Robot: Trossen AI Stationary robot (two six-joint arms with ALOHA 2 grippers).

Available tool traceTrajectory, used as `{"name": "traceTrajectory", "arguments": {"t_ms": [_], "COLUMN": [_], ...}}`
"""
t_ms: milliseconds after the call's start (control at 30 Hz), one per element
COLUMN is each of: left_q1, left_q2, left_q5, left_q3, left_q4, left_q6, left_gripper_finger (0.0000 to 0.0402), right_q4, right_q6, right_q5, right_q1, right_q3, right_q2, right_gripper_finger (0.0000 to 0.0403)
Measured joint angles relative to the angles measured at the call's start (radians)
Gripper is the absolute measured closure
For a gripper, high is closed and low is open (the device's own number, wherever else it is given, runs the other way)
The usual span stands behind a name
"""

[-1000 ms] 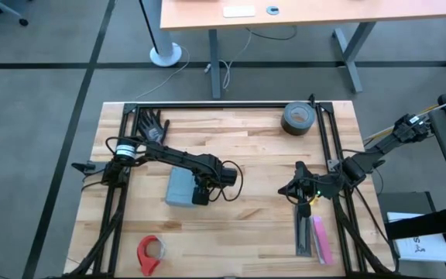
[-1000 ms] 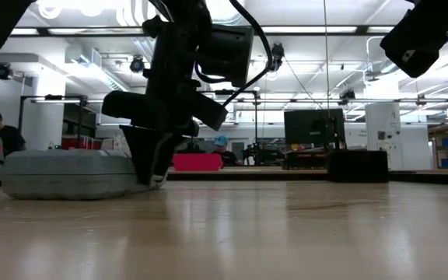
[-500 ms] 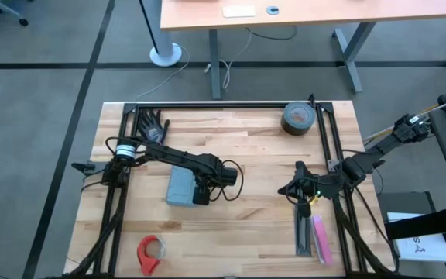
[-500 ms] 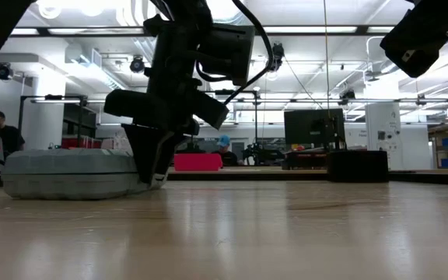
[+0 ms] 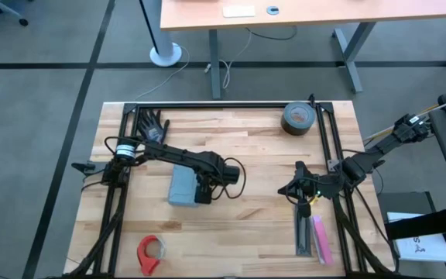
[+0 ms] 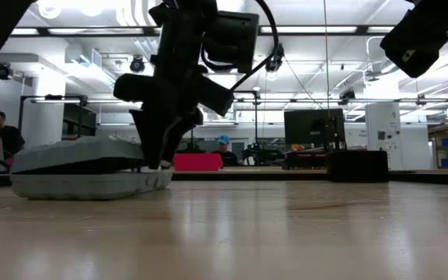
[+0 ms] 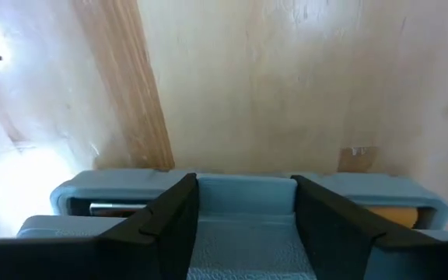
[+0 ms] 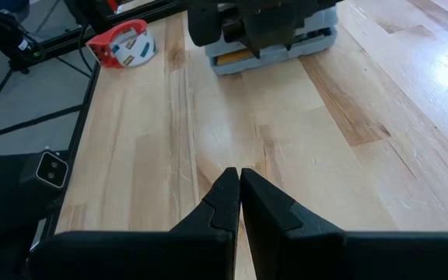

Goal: Prefit tool cases
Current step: Open the gray tool box

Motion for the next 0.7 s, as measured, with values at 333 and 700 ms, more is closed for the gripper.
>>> {"name": "traceTrajectory", "arguments": {"t_ms": [333,700], "left_q1": [-0.003,-0.016], "left_q2": [0.000,-0.002], "left_q5": [0.000,0.005], "left_q3": [0.069,0.084], "left_q4": [-0.068,-0.119], "left_q6": [-0.019,-0.041], "left_gripper_finger": [0.0205,0.0199], "right_q4": [0.007,0.053], "right_q6": [-0.008,-0.040], "right_q5": [0.019,0.052], "right_q1": [0.000,0.000], "right_q3": [0.000,-0.001], "right_q2": [0.000,0.029], "right_gripper_finger": [0.0403,0.0403]}}
